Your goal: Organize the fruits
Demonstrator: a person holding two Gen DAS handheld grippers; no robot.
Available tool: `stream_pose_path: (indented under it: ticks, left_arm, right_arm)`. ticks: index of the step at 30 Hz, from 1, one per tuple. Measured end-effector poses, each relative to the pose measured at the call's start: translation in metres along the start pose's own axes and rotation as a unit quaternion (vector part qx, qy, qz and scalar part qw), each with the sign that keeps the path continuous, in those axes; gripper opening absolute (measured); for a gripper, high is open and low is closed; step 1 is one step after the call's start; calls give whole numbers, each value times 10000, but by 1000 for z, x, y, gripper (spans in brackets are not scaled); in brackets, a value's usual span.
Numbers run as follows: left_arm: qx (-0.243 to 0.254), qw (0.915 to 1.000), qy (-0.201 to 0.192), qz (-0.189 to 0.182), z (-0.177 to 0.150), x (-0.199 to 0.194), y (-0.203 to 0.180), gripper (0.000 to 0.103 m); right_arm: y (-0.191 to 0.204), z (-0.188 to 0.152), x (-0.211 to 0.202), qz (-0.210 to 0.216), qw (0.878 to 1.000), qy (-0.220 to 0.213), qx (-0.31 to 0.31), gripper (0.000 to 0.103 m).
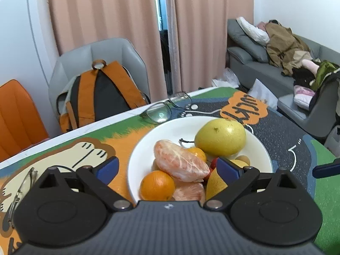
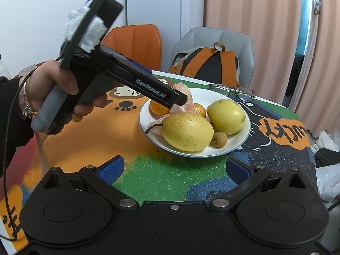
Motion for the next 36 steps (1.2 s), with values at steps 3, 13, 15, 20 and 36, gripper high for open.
stream_pose_path:
  ticks: [3, 13, 15, 20, 36]
  left_arm:
    - [-120, 9999, -93, -7, -2, -9, 2, 98]
    - [-353, 9980, -525, 2, -12, -49, 5, 103]
    - [-341, 9975, -615, 61, -15, -58, 4, 103]
    - [-354, 9964, -765, 106, -22, -82, -3, 103]
    - [-571, 9944, -865, 183, -73, -134, -17, 103]
  right_arm:
    - [0, -1, -4, -4, 9999, -75, 102, 103]
    - [7, -4, -21, -353, 9986, -388, 82, 103]
    - [10, -4, -24, -357, 9983, -442, 110, 103]
    - [16, -6, -32, -430, 9973, -579, 144, 103]
    - [25, -26, -53, -487, 9955, -684, 430, 103]
Point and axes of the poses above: each gripper's, at about its wrist camera, not at the fingertips, and x roughly the way its jaws point, y to its left, z to its top, the point moved 9 cm from there along x, roughly the way its jaws point, and after that the axes turned 6 degrees about y, right-handed, at the moved point
